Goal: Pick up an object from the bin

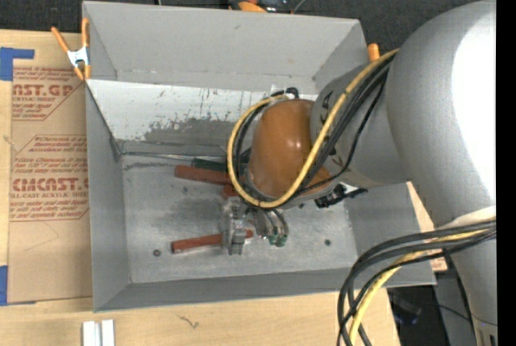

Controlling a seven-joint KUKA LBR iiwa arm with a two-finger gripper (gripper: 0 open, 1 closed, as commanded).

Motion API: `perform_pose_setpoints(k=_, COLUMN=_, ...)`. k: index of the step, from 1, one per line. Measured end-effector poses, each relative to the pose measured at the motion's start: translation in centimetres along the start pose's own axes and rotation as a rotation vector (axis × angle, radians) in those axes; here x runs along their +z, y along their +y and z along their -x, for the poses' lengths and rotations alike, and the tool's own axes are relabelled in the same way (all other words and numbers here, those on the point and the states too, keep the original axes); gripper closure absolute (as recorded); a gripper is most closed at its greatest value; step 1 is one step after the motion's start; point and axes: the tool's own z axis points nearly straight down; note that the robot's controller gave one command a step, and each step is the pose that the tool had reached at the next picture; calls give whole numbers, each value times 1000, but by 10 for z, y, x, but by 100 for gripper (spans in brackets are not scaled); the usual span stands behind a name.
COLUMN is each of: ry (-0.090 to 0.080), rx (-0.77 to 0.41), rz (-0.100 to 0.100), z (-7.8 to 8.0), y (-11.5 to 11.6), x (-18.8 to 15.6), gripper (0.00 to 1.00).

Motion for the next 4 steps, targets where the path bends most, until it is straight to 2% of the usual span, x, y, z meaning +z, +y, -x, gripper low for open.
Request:
perform_pose_setpoints(k=1, ry=-5, rx=1, rz=0, z=1, y=-1, x=1, gripper=0)
perform_pose_setpoints(k=2, ry=4, rx=0, rz=-2, z=-1, y=-1, x=0, gripper=100)
perform_pose_setpoints(k=3, ry=-8, rx=-408, rz=0, z=46, y=72, x=0, gripper=100)
perform_pose_setpoints(k=4, ry=-7, rx=-405, rz=1, z=45, y=71, x=1, gripper=0)
